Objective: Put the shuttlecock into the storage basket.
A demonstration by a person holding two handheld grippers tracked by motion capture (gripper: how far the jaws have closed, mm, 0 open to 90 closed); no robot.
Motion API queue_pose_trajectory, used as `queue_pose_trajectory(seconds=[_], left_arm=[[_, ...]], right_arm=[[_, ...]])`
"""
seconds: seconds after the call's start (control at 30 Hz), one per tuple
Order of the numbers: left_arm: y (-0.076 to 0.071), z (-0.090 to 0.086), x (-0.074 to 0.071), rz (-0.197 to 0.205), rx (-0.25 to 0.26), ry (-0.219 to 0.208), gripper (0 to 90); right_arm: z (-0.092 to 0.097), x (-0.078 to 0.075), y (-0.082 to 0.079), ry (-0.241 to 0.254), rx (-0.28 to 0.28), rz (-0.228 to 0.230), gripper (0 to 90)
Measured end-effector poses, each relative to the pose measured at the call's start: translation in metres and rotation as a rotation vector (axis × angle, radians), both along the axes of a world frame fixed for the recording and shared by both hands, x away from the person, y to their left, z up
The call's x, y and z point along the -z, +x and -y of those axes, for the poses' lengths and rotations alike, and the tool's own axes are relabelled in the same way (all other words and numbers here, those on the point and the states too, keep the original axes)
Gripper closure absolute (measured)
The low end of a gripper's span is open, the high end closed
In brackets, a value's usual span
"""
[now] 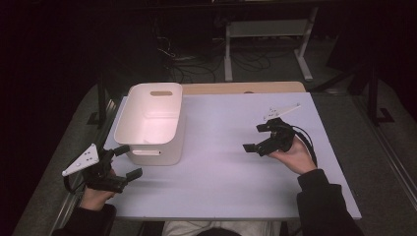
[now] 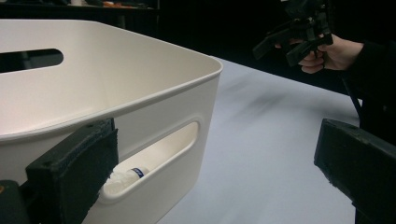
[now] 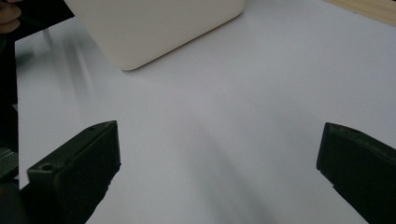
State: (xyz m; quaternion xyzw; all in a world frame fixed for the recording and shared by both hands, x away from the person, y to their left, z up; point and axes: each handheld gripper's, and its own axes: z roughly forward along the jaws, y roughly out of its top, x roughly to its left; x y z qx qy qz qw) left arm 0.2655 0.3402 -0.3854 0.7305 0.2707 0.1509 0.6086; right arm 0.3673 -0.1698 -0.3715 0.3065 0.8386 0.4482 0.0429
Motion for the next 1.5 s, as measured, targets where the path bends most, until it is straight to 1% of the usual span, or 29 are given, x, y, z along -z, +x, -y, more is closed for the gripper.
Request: queue_pose_trajectory(seconds=[0.07, 0.27, 0.33, 0.43, 0.53, 0.83, 0.9, 1.23, 1.4, 1.5], left_arm=[[0.0, 0.0, 0.0, 0.0, 0.0, 0.001, 0.0], [0.0, 0.0, 0.0, 0.0, 0.0, 0.002, 0.0], [0.0, 0.0, 0.0, -0.001, 0.0, 0.002, 0.0], [0.0, 0.0, 0.0, 0.0, -0.002, 0.003, 0.0], [0.0, 0.0, 0.0, -0.001, -0.002, 0.003, 0.0], [0.001, 0.0, 0.0, -0.002, -0.002, 0.005, 0.0], [0.0, 0.0, 0.0, -0.002, -0.002, 0.005, 0.0], [0.0, 0.001, 0.0, -0.003, -0.001, 0.006, 0.0], [0.001, 0.001, 0.001, -0.006, -0.003, 0.009, 0.0], [0.001, 0.001, 0.001, -0.004, -0.003, 0.008, 0.0]], right_arm=[[0.003, 0.001, -0.002, -0.002, 0.006, -0.002, 0.0], [0.012, 0.006, -0.007, 0.013, 0.027, 0.005, 0.0], [0.015, 0.008, -0.009, 0.011, 0.036, 0.0, 0.0], [0.021, 0.011, -0.013, 0.019, 0.048, 0.014, 0.0], [0.028, 0.014, -0.017, 0.032, 0.068, 0.014, 0.0], [0.041, 0.019, -0.026, 0.054, 0.1, 0.024, 0.0], [0.043, 0.02, -0.027, 0.05, 0.106, 0.023, 0.0], [0.057, 0.028, -0.04, 0.063, 0.142, 0.035, 0.0], [0.066, 0.033, -0.048, 0.068, 0.174, 0.053, 0.0], [0.072, 0.037, -0.053, 0.081, 0.192, 0.067, 0.0]])
